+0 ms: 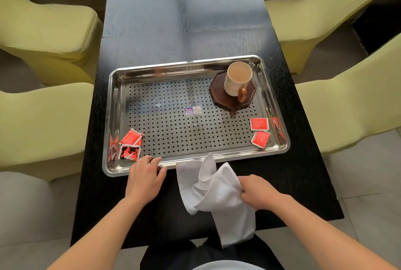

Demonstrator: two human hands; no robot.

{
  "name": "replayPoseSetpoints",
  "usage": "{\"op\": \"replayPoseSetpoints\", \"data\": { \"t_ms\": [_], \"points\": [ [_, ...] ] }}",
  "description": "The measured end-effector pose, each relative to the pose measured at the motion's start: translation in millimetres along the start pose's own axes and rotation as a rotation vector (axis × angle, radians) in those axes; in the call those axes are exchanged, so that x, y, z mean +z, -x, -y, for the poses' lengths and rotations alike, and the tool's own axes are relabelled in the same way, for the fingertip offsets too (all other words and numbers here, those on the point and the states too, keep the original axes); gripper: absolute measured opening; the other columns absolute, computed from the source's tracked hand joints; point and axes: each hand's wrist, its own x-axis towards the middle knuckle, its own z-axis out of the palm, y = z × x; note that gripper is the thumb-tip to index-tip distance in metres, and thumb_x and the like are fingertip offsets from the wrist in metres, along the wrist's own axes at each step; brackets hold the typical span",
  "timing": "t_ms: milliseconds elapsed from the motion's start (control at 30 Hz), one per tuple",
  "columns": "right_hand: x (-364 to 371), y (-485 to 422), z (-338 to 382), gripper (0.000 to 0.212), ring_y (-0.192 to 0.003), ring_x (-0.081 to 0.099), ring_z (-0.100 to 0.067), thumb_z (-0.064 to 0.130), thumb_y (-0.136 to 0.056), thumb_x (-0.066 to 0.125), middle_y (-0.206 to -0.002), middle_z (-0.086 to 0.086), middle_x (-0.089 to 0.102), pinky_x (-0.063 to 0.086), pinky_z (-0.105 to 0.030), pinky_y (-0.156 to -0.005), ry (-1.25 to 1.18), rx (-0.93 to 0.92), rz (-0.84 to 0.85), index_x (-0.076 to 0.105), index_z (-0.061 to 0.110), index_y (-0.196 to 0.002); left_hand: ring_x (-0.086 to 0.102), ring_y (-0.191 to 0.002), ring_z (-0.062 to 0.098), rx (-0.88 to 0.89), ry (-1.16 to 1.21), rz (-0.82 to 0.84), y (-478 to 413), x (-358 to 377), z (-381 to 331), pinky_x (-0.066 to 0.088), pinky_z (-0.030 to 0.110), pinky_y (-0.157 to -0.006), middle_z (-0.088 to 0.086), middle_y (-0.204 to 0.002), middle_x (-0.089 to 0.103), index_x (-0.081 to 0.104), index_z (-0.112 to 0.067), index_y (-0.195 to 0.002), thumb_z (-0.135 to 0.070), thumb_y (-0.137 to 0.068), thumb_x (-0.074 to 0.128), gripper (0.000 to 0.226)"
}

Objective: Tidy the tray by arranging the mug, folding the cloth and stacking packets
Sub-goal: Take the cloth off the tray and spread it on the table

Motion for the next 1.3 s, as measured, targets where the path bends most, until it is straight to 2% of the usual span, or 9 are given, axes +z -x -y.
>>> {"op": "replayPoseSetpoints", "data": {
  "t_ms": [133, 267, 400, 533, 633, 700, 833, 967, 1300],
  "points": [
    [5, -9, 9, 0.016, -0.077, 0.06, -0.027, 0.015, -0.082, 0.048, -0.085, 0.0, 0.056, 0.047, -0.039, -0.062, 0.069, 0.058, -0.122, 0.044, 0.019, -0.096, 0.047, -0.126, 0.021, 0.0, 0.004, -0.004, 1, -1, -1, 0.036, 0.042, -0.11, 0.002, -0.132, 0.055, 0.056, -0.021, -0.139, -0.045, -0.099, 0.047, 0.047],
    [17, -2, 19, 0.056, -0.104, 0.058, -0.022, 0.015, -0.082, 0.058, -0.122, 0.003, 0.057, 0.053, -0.034, -0.077, 0.032, -0.092, -0.543, 0.047, 0.021, -0.137, 0.046, -0.128, 0.022, -0.014, -0.013, -0.03, 4, -3, -2, 0.029, 0.043, -0.115, 0.003, -0.132, 0.055, 0.057, -0.02, -0.138, -0.044, -0.099, 0.047, 0.047],
    [24, -1, 30, 0.028, -0.11, 0.057, -0.024, 0.016, -0.087, 0.064, -0.129, -0.001, 0.061, 0.052, -0.036, -0.083, 0.188, -0.375, -0.783, 0.066, 0.018, -0.115, 0.045, -0.131, 0.025, -0.023, 0.042, -0.076, 16, -8, -4, 0.025, 0.047, -0.119, 0.006, -0.134, 0.056, 0.059, -0.016, -0.135, -0.038, -0.098, 0.054, 0.044],
    [23, -3, 25, 0.005, -0.101, 0.059, -0.023, 0.019, -0.089, 0.068, -0.111, 0.0, 0.067, 0.053, -0.036, -0.079, 0.15, -0.355, -0.875, 0.071, 0.015, -0.091, 0.049, -0.119, 0.021, -0.049, 0.195, -0.191, 38, -12, -4, 0.04, 0.042, -0.106, 0.003, -0.123, 0.059, 0.063, -0.013, -0.128, -0.025, -0.094, 0.064, 0.036],
    [19, -1, 16, 0.014, -0.083, 0.054, -0.014, 0.023, -0.092, 0.065, -0.085, 0.009, 0.063, 0.048, -0.027, -0.067, -0.014, -0.194, -0.857, 0.071, 0.019, -0.08, 0.052, -0.104, 0.016, -0.126, 0.338, -0.285, 49, -12, -4, 0.046, 0.035, -0.091, -0.003, -0.106, 0.062, 0.069, -0.017, -0.112, -0.017, -0.092, 0.066, 0.02],
    [13, -4, 13, 0.024, -0.077, 0.057, -0.014, 0.029, -0.095, 0.06, -0.075, 0.009, 0.064, 0.048, -0.029, -0.063, -0.322, 0.053, -0.788, 0.069, 0.021, -0.074, 0.058, -0.097, 0.016, -0.272, 0.505, -0.27, 50, -13, -7, 0.047, 0.033, -0.081, -0.009, -0.097, 0.062, 0.066, -0.027, -0.101, -0.02, -0.094, 0.063, 0.01],
    [-1, -16, 6, 0.024, -0.083, 0.066, -0.017, 0.035, -0.097, 0.059, -0.084, 0.004, 0.073, 0.054, -0.041, -0.078, -0.933, 0.425, -0.622, 0.07, 0.019, -0.083, 0.067, -0.092, 0.019, -0.711, 0.945, -0.173, 39, -12, -14, 0.054, 0.037, -0.079, 0.001, -0.095, 0.07, 0.066, -0.021, -0.099, -0.032, -0.099, 0.057, 0.014],
    [-8, -26, 4, 0.016, -0.086, 0.069, -0.02, 0.029, -0.096, 0.064, -0.088, -0.002, 0.076, 0.053, -0.04, -0.082, -1.265, 0.478, -0.598, 0.069, 0.017, -0.088, 0.071, -0.089, 0.031, -0.993, 1.397, -0.106, 22, -11, -18, 0.058, 0.047, -0.088, 0.018, -0.099, 0.07, 0.061, 0.0, -0.116, -0.029, -0.1, 0.058, 0.033],
    [-19, -37, 6, 0.01, -0.089, 0.071, -0.031, 0.006, -0.1, 0.056, -0.1, -0.017, 0.072, 0.056, -0.036, -0.069, -1.807, 0.457, -0.525, 0.062, 0.005, -0.108, 0.07, -0.086, 0.038, -1.057, 1.722, -0.129, 4, -12, -30, 0.056, 0.048, -0.083, 0.025, -0.101, 0.069, 0.057, 0.004, -0.121, -0.011, -0.104, 0.049, 0.024]
  ]
}}
